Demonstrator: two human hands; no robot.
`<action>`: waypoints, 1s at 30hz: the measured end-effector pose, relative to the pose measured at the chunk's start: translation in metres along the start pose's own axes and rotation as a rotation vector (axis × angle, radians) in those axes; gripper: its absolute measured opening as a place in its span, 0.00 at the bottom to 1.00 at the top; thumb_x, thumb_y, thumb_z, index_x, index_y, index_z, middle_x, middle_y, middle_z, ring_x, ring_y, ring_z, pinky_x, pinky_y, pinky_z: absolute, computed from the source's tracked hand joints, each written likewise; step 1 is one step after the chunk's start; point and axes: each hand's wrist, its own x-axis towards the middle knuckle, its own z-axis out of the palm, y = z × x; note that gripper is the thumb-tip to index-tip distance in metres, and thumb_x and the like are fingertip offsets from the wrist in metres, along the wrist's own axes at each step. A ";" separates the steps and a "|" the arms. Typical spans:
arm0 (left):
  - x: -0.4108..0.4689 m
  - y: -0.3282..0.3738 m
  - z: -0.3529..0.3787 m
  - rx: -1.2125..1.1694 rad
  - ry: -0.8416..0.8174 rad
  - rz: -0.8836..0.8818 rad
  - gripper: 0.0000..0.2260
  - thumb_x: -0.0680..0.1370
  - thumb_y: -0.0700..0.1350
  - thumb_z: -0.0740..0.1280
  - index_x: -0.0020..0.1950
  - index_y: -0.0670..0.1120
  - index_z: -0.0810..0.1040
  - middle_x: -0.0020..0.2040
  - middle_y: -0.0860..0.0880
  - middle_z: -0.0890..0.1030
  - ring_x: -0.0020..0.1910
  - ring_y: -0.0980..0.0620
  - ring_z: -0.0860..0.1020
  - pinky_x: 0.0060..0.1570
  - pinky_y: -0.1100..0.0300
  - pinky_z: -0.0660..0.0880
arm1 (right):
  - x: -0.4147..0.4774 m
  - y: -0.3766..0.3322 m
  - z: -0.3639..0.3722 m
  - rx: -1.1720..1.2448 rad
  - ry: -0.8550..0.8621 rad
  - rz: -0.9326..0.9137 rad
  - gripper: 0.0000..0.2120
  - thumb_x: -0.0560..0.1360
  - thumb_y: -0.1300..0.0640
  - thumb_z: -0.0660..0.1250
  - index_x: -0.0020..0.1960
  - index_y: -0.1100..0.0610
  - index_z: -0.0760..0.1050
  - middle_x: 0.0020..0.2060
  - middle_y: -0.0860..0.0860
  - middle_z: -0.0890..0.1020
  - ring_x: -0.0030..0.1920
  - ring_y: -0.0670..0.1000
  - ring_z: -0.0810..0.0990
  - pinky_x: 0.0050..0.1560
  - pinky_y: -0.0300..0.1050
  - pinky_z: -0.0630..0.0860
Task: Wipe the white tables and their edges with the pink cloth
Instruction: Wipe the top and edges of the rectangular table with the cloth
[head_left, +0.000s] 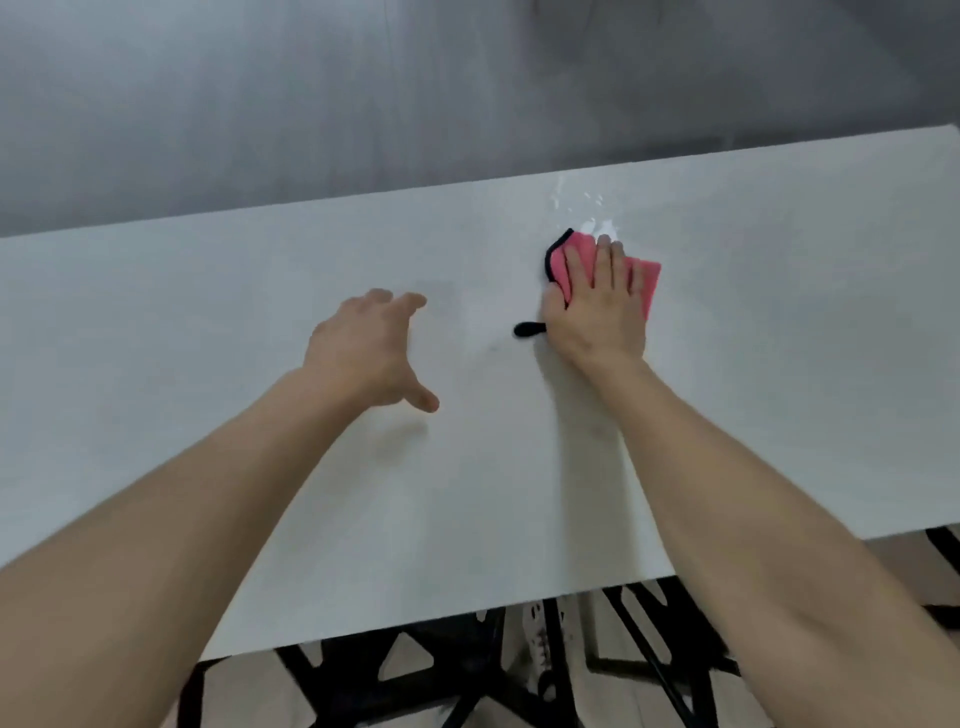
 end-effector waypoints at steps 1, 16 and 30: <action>0.012 -0.003 -0.004 0.024 -0.013 -0.013 0.61 0.60 0.64 0.87 0.86 0.59 0.58 0.85 0.49 0.63 0.83 0.43 0.63 0.75 0.39 0.70 | -0.011 -0.018 0.005 0.001 0.002 -0.035 0.34 0.84 0.40 0.46 0.88 0.47 0.52 0.88 0.55 0.48 0.88 0.54 0.43 0.86 0.55 0.38; 0.089 0.011 -0.005 0.162 -0.163 -0.003 0.75 0.53 0.63 0.89 0.88 0.62 0.43 0.89 0.46 0.49 0.86 0.34 0.52 0.73 0.35 0.72 | 0.035 -0.007 -0.002 -0.039 -0.061 -0.510 0.33 0.84 0.39 0.46 0.87 0.47 0.56 0.88 0.55 0.53 0.88 0.56 0.47 0.86 0.57 0.42; 0.083 0.010 -0.008 0.195 -0.136 0.015 0.70 0.57 0.67 0.86 0.88 0.63 0.45 0.89 0.50 0.45 0.87 0.38 0.49 0.74 0.39 0.71 | 0.089 -0.040 0.002 -0.007 -0.112 -0.762 0.30 0.84 0.41 0.51 0.85 0.44 0.63 0.87 0.52 0.59 0.87 0.54 0.54 0.86 0.53 0.42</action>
